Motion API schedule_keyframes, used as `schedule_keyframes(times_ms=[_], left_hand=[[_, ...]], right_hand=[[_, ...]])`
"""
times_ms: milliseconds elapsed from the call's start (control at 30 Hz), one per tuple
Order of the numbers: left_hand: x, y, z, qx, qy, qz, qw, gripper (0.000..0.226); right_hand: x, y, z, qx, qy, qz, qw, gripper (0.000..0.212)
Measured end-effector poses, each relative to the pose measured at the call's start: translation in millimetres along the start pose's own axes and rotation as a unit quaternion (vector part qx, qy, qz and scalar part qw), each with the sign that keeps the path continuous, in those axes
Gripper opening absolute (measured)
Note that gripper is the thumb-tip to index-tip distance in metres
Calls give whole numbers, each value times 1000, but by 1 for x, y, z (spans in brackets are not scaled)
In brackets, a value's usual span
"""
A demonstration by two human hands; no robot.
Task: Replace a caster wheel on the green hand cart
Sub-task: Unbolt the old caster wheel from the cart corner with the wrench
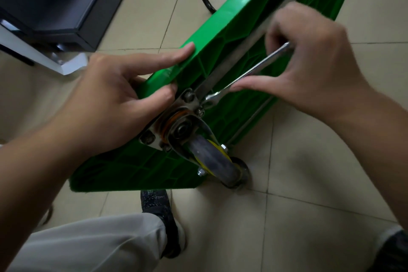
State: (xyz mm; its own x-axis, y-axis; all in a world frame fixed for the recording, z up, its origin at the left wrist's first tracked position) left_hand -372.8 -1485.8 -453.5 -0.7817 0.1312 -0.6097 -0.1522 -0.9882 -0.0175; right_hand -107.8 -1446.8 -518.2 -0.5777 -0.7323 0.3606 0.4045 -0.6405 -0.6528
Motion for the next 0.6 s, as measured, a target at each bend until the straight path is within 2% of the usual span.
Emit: schedule_keyframes(times_ms=[67,100,167,233,300,400,600], left_hand=[[0,0,0,-2,-7,-2,1000,49],[0,0,0,-2,-11,-3,1000,49],[1,1,1,1,-14,-5,1000,50],[2,0,1,2,-9,-4,1000,50],[2,-1,0,0,-5,-5,1000,49],[2,-1,0,-5,-1,-1,1000,50],[-1,1,0,-2,-11,2,1000,49]], right_hand=[[-8,17,-7,-94,-83,-136,983,68],[-9,25,-15,-139,-136,-213,958,69],[-3,42,-41,-193,-257,-338,884,71],[8,59,-74,-187,-358,-431,807,70],[24,77,-104,-153,-422,-472,758,69],[51,101,-131,-139,-449,-470,748,66],[70,117,-152,-169,-485,-512,689,81]])
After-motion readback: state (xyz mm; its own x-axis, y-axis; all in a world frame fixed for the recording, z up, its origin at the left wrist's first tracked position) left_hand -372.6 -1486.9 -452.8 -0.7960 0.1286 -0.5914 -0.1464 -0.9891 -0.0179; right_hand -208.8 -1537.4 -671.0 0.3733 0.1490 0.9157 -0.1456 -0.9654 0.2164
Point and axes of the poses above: each hand's wrist, its own y-axis away from the middle knuckle, its own z-axis out of the back of the hand, x = y × z, the point moved 1 cm from there along -y, towards the middle knuckle, and after that the axes turned 14 degrees about z, right-handed, at the moved point
